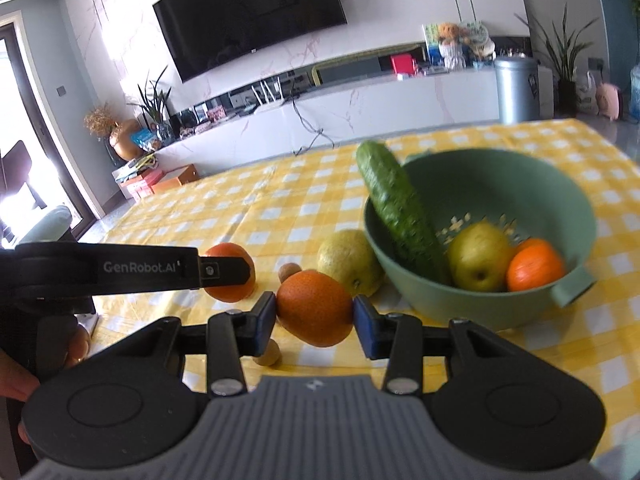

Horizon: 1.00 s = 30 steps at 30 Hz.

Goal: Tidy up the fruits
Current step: 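Close the left gripper on its orange while the right gripper closes on another orange, then lift both held oranges and carry them over the green colander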

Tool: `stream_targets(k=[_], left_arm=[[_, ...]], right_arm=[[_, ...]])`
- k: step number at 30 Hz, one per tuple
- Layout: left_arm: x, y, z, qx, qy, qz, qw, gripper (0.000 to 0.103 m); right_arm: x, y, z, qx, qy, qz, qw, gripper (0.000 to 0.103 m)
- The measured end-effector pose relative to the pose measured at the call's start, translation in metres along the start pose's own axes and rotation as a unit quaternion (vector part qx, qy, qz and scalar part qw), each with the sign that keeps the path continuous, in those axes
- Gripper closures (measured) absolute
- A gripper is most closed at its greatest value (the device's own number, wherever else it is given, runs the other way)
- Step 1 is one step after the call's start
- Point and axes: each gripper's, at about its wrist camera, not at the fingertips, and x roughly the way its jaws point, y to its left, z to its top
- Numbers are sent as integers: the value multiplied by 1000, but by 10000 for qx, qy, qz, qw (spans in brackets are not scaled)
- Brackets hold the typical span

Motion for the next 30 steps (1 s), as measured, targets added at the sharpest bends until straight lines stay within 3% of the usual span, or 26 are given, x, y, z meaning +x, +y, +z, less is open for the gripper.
stream_targets(k=[17,30], left_arm=[[-16,-71,7,687,-152,-412,9967,61],[17,-118,20,1051,128,-892,9904,61]], right_arm=[[-79,-55,29,208,-591,-516,9967,63],[-71,-93,49,-467,-257,-868,9948,63]])
